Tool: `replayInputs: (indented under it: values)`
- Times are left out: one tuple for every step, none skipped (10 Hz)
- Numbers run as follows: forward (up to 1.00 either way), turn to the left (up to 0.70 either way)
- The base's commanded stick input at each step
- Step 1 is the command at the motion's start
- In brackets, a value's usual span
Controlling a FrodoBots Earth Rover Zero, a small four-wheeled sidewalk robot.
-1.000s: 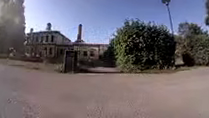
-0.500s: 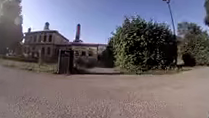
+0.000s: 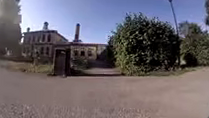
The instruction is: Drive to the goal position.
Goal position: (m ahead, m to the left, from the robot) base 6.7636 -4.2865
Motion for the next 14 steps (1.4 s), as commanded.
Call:
replayInputs:
  values:
    - [0.70, 0.00]
    - [0.70, 0.00]
    - [0.70, 0.00]
    - [0.70, 0.00]
    - [0.70, 0.00]
    - [0.70, 0.00]
    - [0.70, 0.00]
    - [0.70, 0.00]
    - [0.70, 0.00]
    - [0.70, 0.00]
    - [0.70, 0.00]
    - [0.70, 0.00]
    - [0.70, 0.00]
    - [0.70, 0.00]
